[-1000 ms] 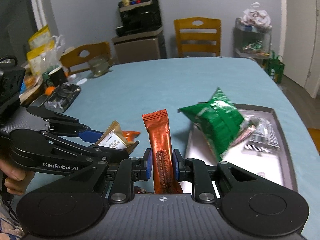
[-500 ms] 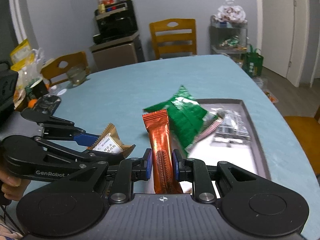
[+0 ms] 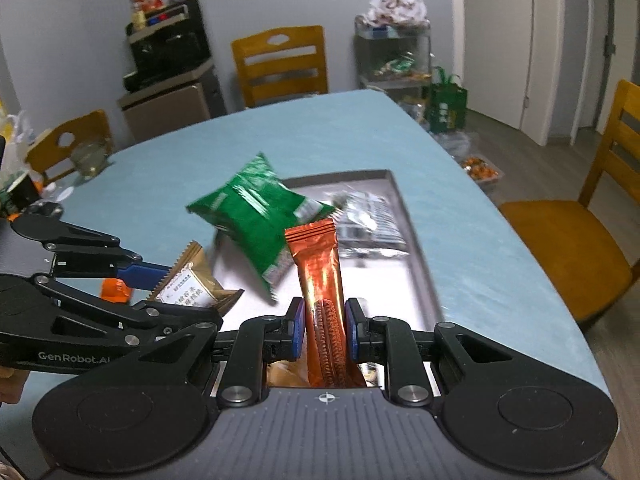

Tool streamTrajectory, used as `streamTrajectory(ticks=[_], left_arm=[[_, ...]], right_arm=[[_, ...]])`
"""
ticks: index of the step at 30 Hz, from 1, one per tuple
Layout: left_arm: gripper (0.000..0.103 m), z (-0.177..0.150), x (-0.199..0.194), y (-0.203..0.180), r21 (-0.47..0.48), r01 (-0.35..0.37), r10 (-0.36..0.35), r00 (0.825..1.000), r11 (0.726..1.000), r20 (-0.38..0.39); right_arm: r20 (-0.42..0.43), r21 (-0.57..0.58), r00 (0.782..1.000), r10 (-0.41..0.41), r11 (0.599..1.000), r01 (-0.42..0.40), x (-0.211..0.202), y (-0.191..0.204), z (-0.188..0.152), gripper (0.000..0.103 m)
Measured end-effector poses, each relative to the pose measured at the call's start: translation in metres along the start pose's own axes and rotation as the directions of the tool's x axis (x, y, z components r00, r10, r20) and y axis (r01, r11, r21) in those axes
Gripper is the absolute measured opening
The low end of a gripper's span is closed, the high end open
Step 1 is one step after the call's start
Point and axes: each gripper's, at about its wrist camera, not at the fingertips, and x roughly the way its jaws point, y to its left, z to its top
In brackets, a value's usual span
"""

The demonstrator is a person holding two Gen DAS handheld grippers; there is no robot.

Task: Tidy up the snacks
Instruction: 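Carry the gold pastry and orange wafer bar over the white tray, then lower the pastry and wafer bar into the tray and open both tools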

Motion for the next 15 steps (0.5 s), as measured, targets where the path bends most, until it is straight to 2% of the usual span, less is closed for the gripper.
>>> streamTrajectory(ticks=[15], left_arm=[[0.034, 0.009, 0.051, 0.004, -0.028, -0.01, 0.007, 0.995, 1.0, -0.096]], right_arm=[[-0.075, 0.024, 0.997, -0.025, 0.999, 0.027, 0.027, -0.023, -0.007, 0.023]])
